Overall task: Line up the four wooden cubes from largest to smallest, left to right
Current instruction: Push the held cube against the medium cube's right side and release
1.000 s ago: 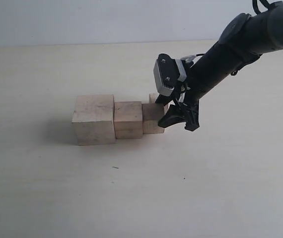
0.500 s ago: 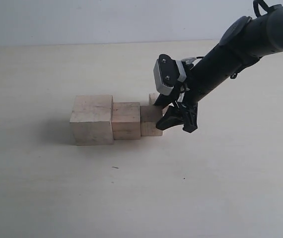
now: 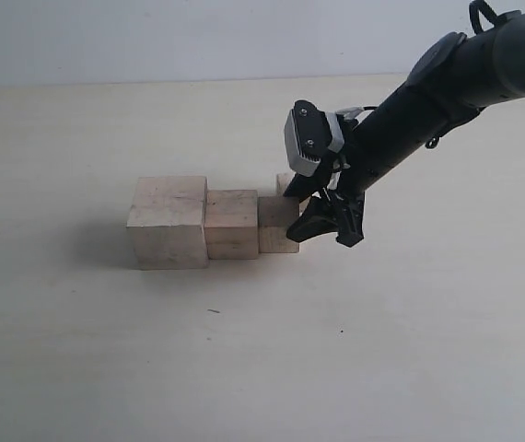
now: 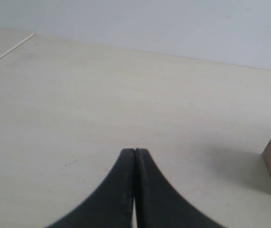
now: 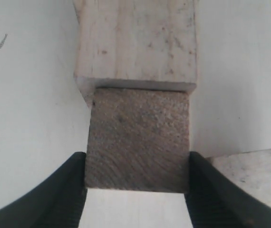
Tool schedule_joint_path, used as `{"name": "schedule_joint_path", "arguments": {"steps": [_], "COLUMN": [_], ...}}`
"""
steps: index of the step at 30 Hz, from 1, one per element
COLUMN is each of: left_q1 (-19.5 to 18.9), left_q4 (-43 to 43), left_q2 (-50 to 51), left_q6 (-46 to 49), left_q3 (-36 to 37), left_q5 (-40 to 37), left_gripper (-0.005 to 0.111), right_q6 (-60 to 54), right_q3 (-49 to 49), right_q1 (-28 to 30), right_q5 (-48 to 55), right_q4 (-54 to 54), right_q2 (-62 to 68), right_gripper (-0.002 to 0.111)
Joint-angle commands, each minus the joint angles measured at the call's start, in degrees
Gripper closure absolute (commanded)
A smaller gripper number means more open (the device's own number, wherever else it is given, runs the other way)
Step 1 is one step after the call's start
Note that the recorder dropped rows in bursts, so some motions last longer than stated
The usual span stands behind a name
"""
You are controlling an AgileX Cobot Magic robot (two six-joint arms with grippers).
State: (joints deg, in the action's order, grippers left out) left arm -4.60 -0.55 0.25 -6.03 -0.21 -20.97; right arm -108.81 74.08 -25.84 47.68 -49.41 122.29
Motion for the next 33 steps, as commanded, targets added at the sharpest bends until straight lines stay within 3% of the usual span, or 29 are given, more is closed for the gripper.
{"name": "schedule_joint_path", "arguments": {"steps": [1, 5, 13, 21, 25, 33], "left_q1": [0.0, 0.0, 0.0, 0.0, 0.0, 0.0], "left_q4": [0.0, 0.0, 0.0, 0.0, 0.0, 0.0], "left_q2": [-0.3, -0.3, -0.3, -0.3, -0.3, -0.3], "left_q6": [-0.2, -0.2, -0.2, -0.2, -0.2, -0.2], "left_q3": [0.2, 0.2, 0.2, 0.2, 0.2, 0.2], "left_q5": [0.5, 0.5, 0.5, 0.5, 0.5, 0.5], "left_gripper": [0.107, 0.107, 0.107, 0.107, 0.107, 0.107], "right_q6": [-0.5, 0.0, 1.2, 1.4, 1.4, 4.2], "right_q3": [-1.1, -1.1, -1.1, -1.1, -1.1, -1.1], "right_q1": [-0.4, -0.4, -0.4, -0.4, -0.4, -0.4], "right_q5": [-1.1, -1.1, -1.1, -1.3, -2.0, -5.5], "right_q4": [2.7, 2.7, 2.7, -1.0, -1.2, -1.3], "right_q2": [1.9, 1.9, 1.9, 1.9, 1.6, -0.2], "right_gripper": [0.108, 0.102, 0.066, 0.043, 0.036, 0.035]}}
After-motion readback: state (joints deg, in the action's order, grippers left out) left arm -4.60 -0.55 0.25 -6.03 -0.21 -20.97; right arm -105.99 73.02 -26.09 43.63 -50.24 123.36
